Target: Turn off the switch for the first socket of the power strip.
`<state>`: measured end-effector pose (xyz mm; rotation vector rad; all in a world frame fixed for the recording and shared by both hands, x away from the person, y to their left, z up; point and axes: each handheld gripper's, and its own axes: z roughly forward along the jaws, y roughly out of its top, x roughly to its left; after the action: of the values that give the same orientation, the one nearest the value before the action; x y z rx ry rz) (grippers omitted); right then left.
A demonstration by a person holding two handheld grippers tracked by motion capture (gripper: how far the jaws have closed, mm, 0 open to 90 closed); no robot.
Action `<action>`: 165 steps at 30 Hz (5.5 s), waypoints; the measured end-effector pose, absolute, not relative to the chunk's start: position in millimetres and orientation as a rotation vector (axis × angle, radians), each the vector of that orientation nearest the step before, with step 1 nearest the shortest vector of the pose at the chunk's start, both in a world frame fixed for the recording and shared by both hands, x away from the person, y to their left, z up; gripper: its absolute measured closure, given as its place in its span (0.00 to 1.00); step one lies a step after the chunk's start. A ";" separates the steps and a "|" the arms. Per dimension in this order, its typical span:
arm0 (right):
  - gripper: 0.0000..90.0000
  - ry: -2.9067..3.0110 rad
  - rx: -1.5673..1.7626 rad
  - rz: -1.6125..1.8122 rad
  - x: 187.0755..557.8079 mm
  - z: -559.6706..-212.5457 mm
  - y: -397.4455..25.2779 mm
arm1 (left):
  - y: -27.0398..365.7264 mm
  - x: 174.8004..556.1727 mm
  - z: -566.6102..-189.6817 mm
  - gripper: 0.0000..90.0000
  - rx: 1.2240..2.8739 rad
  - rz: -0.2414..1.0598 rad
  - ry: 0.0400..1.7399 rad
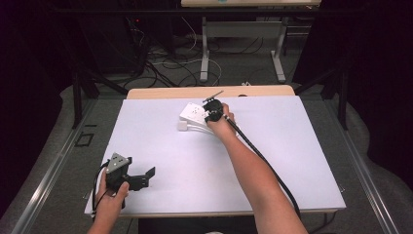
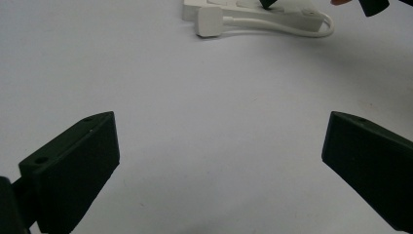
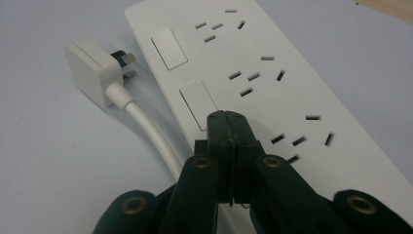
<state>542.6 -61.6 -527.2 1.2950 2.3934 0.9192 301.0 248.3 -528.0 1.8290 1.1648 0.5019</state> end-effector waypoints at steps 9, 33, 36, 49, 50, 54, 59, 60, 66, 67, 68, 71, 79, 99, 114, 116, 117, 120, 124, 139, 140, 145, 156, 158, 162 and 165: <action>1.00 2.399 1.311 0.926 542.8 -526.7 -63.3 | 247.6 301.7 -529.1 0.00 1.826 0.499 1.166; 0.99 2.446 1.229 0.955 537.8 -496.8 -74.4 | 247.6 302.3 -530.1 0.00 1.830 0.496 1.170; 0.97 2.451 1.194 0.986 535.9 -494.7 -73.9 | 247.6 302.2 -530.4 0.00 1.823 0.502 1.171; 0.89 2.466 1.122 0.984 523.2 -478.2 -73.9 | 246.6 301.7 -530.0 0.00 1.827 0.508 1.166; 0.88 2.476 1.131 0.979 521.6 -476.1 -73.7 | 246.7 301.7 -530.1 0.00 1.826 0.508 1.168; 0.86 2.488 1.098 0.982 515.6 -469.1 -74.3 | 246.8 301.6 -530.1 0.00 1.826 0.508 1.168; 0.80 2.495 1.051 0.986 506.5 -461.5 -73.7 | 247.1 301.7 -529.7 0.00 1.837 0.518 1.158; 0.79 2.500 1.021 0.991 504.7 -460.7 -74.0 | 247.0 301.6 -529.7 0.00 1.836 0.517 1.158; 0.64 2.524 0.984 0.987 487.4 -452.3 -73.2 | 246.4 300.8 -529.5 0.00 1.829 0.512 1.164; 0.64 2.524 0.984 0.987 487.4 -452.3 -73.2 | 246.3 300.7 -529.5 0.00 1.829 0.513 1.164; 0.62 2.538 0.968 0.973 485.0 -451.3 -74.4 | 246.3 300.6 -529.5 0.00 1.829 0.513 1.164; 0.56 2.528 0.951 0.978 477.1 -451.0 -75.7 | 246.6 300.4 -529.0 0.00 1.837 0.506 1.163; 0.49 2.535 0.944 0.952 459.2 -444.6 -88.4 | 245.0 300.0 -529.8 0.00 1.828 0.506 1.171; 0.42 2.500 1.039 1.067 415.5 -426.6 -152.6 | 244.0 299.5 -529.6 0.00 1.843 0.511 1.168; 0.32 2.358 1.045 1.162 382.9 -410.1 -200.3 | 242.4 300.8 -531.4 0.00 1.835 0.519 1.172; 0.29 2.346 1.056 1.166 378.7 -411.1 -205.5 | 242.5 301.0 -531.5 0.00 1.836 0.519 1.173; 0.28 2.339 1.051 1.165 377.0 -411.9 -207.9 | 242.8 301.3 -531.6 0.00 1.840 0.522 1.171; 0.23 2.323 1.064 1.176 370.2 -414.3 -214.6 | 242.8 301.4 -531.9 0.00 1.839 0.518 1.175; 0.17 2.285 1.080 1.180 359.2 -418.7 -224.0 | 242.5 301.1 -532.2 0.00 1.834 0.512 1.183; 0.00 2.215 1.166 1.171 331.4 -461.2 -256.8 | 242.3 301.1 -532.1 0.00 1.843 0.503 1.184; 0.00 2.206 1.168 1.166 330.5 -464.4 -258.9 | 242.2 301.1 -532.1 0.00 1.842 0.504 1.184; 0.00 2.155 1.203 1.160 325.7 -480.6 -268.5 | 241.1 301.2 -532.5 0.00 1.841 0.501 1.184; 0.00 2.127 1.306 1.127 322.0 -511.7 -296.5 | 240.7 301.2 -533.1 0.00 1.850 0.503 1.186; 0.00 2.118 1.316 1.125 321.6 -516.0 -301.2 | 240.5 301.4 -533.2 0.00 1.850 0.505 1.185; 0.00 2.091 1.335 1.115 321.1 -525.7 -307.8 | 240.5 301.6 -533.3 0.00 1.853 0.508 1.184; 0.00 2.087 1.354 1.112 321.6 -532.1 -312.9 | 240.4 301.7 -533.5 0.00 1.853 0.507 1.184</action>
<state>321.6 -312.9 -532.1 1.3540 2.0871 1.1116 301.7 240.4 -533.5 1.8532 1.1840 0.5073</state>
